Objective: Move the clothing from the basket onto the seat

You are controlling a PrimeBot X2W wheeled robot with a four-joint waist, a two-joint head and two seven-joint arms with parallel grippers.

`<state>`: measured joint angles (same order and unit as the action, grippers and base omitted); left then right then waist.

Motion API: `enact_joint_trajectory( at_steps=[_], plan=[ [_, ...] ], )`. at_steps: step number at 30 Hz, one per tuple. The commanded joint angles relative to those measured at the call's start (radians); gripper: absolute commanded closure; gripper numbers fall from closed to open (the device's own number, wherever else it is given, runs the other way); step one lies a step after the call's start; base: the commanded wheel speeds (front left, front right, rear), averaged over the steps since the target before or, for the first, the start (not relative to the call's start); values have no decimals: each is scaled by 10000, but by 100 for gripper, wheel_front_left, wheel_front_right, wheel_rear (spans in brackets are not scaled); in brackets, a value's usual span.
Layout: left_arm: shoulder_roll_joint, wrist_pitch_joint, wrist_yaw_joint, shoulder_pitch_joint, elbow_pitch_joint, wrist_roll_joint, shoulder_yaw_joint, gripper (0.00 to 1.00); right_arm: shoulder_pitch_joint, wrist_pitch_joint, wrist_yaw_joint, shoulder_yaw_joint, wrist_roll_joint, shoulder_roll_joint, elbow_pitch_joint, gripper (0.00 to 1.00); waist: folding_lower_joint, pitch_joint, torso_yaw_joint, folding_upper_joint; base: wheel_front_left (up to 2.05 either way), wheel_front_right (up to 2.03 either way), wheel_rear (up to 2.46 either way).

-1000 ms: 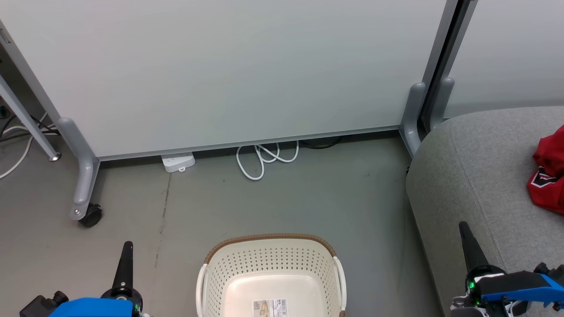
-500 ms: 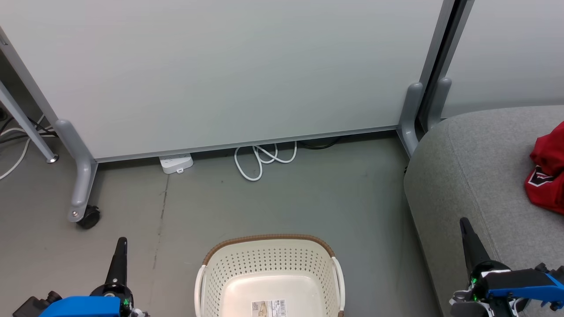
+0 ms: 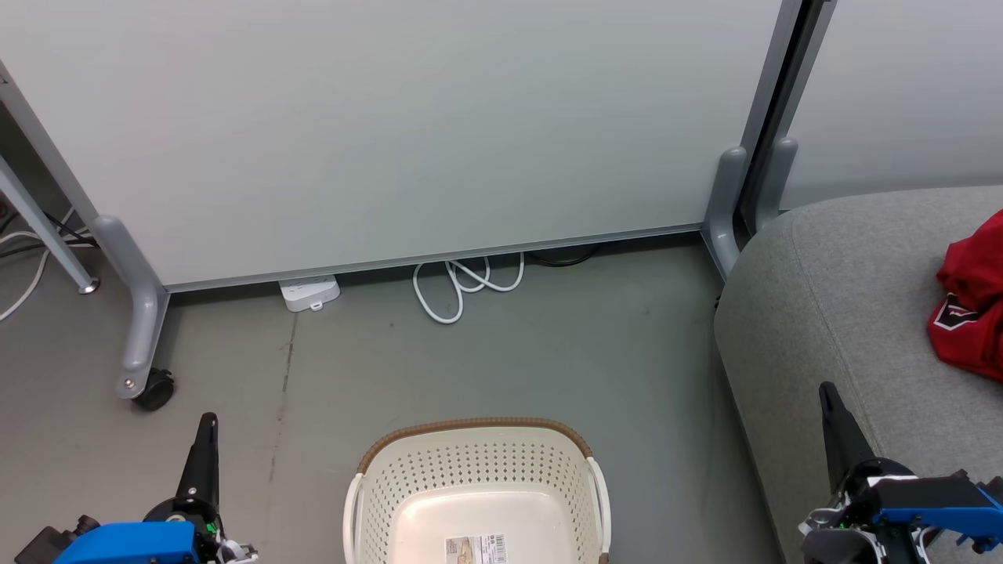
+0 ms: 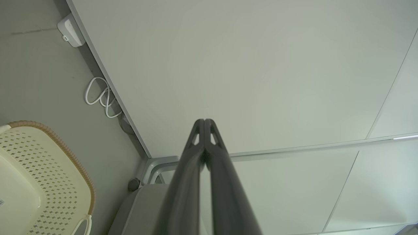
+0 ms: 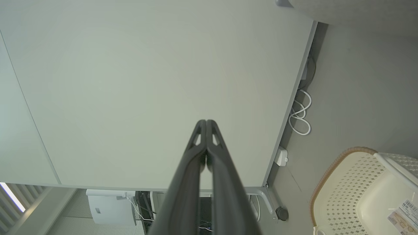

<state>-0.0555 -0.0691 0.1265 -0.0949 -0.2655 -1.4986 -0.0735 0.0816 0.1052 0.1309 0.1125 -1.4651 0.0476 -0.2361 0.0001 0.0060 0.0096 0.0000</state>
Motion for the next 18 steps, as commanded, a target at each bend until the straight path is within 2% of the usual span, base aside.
enact_joint_trajectory(
  at_steps=[1, 18],
  plan=[
    [-84, -70, 66, -142, 89, -242, -101, 100, 216, 39, -2, 18, -285, 40, 1, 100, -1, -3, -10, 0, 0, 0, 0],
    [-73, -368, 69, -177, 231, -1206, -320, 100, 316, 102, -3, 22, -1446, 42, -95, 100, -1, -27, -89, 0, 0, 0, 0]
  ],
)
